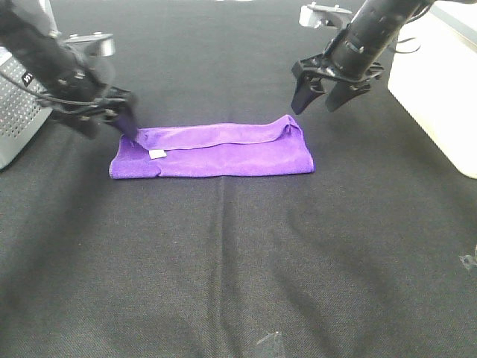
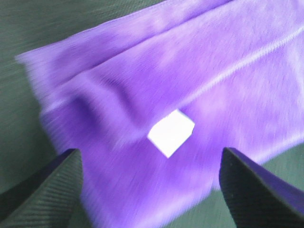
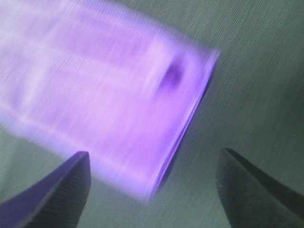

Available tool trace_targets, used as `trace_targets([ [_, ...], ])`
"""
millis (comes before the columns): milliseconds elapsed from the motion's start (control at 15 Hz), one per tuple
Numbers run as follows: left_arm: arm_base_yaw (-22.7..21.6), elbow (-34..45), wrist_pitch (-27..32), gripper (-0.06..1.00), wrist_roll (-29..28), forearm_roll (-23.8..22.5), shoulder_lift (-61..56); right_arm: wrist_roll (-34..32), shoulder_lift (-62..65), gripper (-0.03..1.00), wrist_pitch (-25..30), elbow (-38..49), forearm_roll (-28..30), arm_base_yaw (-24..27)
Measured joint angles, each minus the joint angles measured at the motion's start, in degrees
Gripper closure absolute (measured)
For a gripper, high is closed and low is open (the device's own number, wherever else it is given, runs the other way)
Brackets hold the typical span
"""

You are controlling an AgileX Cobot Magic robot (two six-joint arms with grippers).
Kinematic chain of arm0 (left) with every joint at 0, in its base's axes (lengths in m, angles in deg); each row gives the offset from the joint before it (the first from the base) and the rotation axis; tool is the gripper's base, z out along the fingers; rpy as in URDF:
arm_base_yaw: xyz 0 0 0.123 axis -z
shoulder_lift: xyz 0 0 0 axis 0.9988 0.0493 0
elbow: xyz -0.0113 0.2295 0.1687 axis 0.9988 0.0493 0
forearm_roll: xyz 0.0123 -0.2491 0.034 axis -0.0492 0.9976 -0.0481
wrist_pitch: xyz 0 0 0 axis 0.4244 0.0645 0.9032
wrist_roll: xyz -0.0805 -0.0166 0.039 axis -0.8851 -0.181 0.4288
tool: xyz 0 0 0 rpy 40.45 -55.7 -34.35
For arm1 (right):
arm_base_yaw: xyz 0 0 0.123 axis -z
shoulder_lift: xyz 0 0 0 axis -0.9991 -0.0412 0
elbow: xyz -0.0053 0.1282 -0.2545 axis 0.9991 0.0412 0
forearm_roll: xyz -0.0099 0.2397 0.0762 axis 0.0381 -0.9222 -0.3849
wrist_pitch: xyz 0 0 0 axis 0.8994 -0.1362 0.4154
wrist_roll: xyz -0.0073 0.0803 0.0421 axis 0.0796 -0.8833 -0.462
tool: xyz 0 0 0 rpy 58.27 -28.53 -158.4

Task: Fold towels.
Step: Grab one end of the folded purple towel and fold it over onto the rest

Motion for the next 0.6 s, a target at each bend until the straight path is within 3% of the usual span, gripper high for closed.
trace_targets([
  [267,-4.8,-6.9,8.3,0.2,1.8,4.6,6.1,-2.6,0.3,0.25,6.6,0.0,0.1,0.0],
  [400,-5.7,-9.0,10.2,0.2,2.6,6.7,8.0,-2.7,0.3,0.25,7.2,0.0,0.1,0.0],
  [467,-7.0,-11.7,13.2,0.2,4.2,11.5,11.1,-2.8,0.3,0.25,7.6,0.0,0.1,0.0],
  [600,-7.3,-12.7,13.5,0.2,4.5,12.9,12.1,-2.9,0.3,0.25,8.0,0.0,0.1,0.0],
])
